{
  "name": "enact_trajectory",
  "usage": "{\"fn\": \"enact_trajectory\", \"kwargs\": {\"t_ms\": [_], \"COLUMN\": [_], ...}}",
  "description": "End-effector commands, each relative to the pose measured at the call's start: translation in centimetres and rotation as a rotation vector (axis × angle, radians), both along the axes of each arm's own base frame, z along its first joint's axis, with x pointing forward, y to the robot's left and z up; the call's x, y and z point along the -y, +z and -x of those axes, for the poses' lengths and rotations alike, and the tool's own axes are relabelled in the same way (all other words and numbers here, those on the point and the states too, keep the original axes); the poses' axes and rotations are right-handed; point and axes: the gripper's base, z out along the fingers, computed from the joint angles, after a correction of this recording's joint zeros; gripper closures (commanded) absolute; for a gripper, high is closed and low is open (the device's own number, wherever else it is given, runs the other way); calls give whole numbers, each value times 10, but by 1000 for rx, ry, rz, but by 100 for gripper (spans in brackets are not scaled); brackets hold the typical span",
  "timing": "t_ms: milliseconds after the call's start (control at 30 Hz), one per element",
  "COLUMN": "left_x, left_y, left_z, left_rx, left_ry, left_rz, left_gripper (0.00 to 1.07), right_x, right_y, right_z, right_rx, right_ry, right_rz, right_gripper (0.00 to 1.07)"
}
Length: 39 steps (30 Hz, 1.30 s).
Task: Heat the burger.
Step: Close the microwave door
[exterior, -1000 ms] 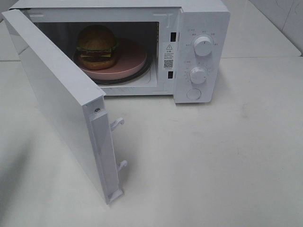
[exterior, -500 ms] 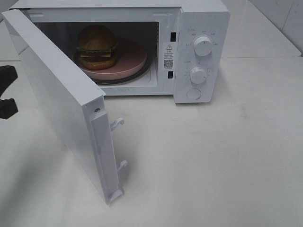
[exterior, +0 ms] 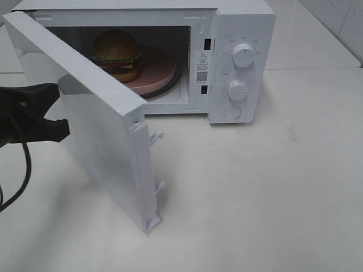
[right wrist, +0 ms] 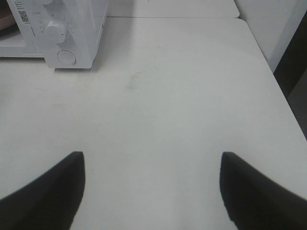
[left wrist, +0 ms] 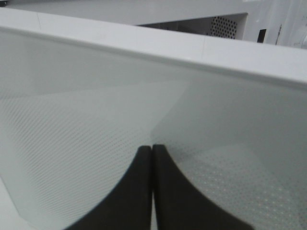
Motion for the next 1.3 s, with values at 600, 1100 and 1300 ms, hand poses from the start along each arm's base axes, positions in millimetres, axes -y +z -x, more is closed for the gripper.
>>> {"fn": "enact_trajectory", "kwargs": {"t_ms": [600,1100,1300], "left_x": [79,121,133], "left_y": [1,9,9], "left_z": [-38,-76,-91], "left_rx": [-11,-32,-38], "left_ry": [71,95,124], "left_rz": [59,87,73], "left_gripper": [107,107,107], "right_x": [0,0,0], "right_y": [-1,-1,-1], "right_z": [4,4,4], "right_rx": [24,24,24], "right_ry": [1,1,1], "right_rz": [14,14,14], "right_gripper": [31,31,31]}}
